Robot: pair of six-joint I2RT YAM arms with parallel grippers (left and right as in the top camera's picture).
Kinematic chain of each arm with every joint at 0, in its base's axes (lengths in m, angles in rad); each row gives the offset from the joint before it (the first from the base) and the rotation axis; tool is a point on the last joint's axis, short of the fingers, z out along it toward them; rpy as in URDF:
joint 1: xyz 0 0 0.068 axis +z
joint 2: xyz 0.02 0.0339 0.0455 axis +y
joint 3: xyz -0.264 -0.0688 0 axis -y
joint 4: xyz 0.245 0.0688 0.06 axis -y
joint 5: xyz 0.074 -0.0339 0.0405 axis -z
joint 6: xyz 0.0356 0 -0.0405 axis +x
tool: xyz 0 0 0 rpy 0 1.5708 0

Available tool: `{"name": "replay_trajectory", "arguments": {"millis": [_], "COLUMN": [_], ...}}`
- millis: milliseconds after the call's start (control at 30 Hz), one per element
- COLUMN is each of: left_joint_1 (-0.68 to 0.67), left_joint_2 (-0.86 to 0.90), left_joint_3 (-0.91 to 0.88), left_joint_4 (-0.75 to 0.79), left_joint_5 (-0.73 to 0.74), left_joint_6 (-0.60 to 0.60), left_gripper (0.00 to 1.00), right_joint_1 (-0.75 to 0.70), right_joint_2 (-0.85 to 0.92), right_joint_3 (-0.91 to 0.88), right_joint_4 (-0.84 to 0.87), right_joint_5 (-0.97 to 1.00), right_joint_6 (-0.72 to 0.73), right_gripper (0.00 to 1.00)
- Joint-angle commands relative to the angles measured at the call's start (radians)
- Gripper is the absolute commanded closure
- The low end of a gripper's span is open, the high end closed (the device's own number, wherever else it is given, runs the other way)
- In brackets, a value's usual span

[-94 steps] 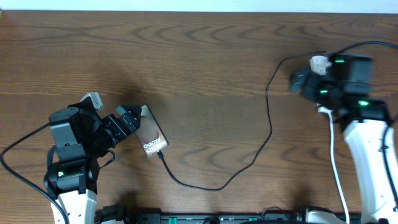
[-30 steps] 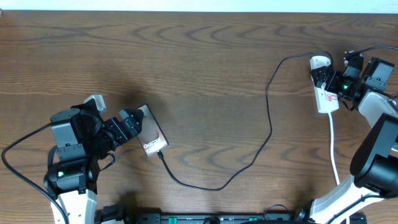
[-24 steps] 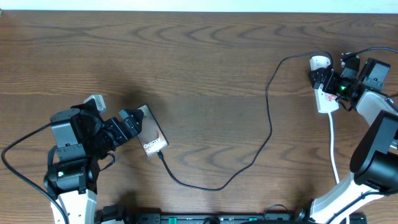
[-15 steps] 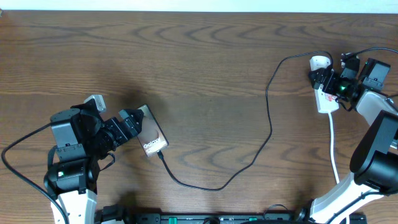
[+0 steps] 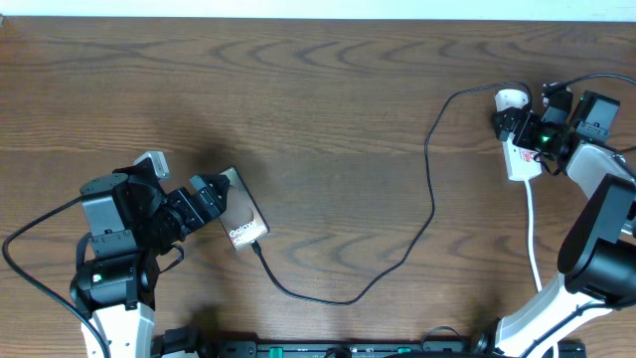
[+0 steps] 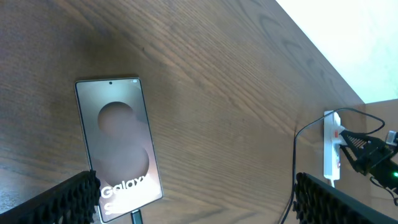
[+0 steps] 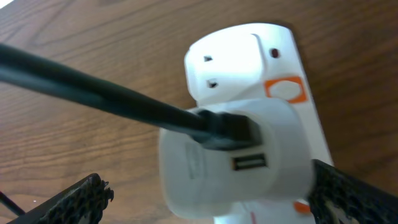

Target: Plug charger to phone and switch on socket

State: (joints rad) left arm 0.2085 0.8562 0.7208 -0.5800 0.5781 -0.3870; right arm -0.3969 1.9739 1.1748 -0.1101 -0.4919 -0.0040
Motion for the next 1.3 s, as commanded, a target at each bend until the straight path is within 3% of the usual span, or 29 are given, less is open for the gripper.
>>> {"name": "replay_trajectory", "arguments": {"millis": [0, 1267], "left_joint_1": [0.003, 0.003], "left_joint_2": [-0.002, -0.002], "left_joint_3": [0.010, 0.010], "left_joint_4": [-0.003, -0.045], "left_joint_5": [0.013, 0.013], "left_joint_6": [0.021, 0.025], "left_gripper": [0.02, 0.02], "right_joint_1": [0.038, 0.024], "right_joint_2": [0.031, 0.031], "right_joint_3": [0.003, 0.025], "right_joint_4": [-0.010, -0.127], "right_joint_5": [-0.023, 0.045], "right_joint_6": [0.019, 0.033], "right_gripper": [0.01, 0.01]}}
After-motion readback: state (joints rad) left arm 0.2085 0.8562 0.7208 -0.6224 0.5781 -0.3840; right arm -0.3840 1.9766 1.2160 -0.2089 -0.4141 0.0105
